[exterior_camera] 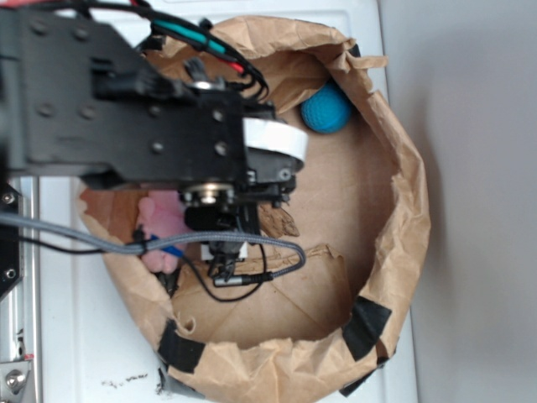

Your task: Grab the green ball.

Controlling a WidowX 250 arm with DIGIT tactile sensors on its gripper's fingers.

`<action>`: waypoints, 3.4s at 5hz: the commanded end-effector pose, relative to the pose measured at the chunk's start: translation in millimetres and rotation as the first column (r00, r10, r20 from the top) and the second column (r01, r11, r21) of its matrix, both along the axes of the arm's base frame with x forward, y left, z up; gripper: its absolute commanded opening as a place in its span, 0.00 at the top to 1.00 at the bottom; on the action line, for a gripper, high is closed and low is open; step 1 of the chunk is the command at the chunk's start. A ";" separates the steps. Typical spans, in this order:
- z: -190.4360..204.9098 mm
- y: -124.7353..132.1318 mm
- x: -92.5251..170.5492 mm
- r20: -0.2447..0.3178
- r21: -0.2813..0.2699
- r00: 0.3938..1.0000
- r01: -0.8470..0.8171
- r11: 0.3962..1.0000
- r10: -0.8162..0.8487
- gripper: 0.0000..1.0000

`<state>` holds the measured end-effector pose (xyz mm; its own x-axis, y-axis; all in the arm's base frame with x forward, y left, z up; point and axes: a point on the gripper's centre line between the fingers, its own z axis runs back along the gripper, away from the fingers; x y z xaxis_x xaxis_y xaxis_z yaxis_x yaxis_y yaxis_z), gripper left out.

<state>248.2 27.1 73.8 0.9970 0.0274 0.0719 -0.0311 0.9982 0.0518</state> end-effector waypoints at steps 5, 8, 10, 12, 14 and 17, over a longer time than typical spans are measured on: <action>19.7 4.6 -10.4 -0.038 -0.141 0.999 -0.001 0.990 -0.004 0.00; -7.6 -9.5 -14.5 -0.026 -0.140 0.999 0.024 0.990 -0.028 0.00; -4.0 -17.3 2.6 -0.044 -0.131 0.999 -0.026 0.991 0.021 0.00; -8.6 -25.6 14.7 -0.022 -0.113 0.999 -0.044 0.993 0.041 0.00; -19.3 -19.8 9.0 0.012 -0.092 1.000 -0.012 0.996 0.013 0.00; -32.7 -12.5 8.0 0.027 -0.068 1.000 -0.009 0.998 0.011 1.00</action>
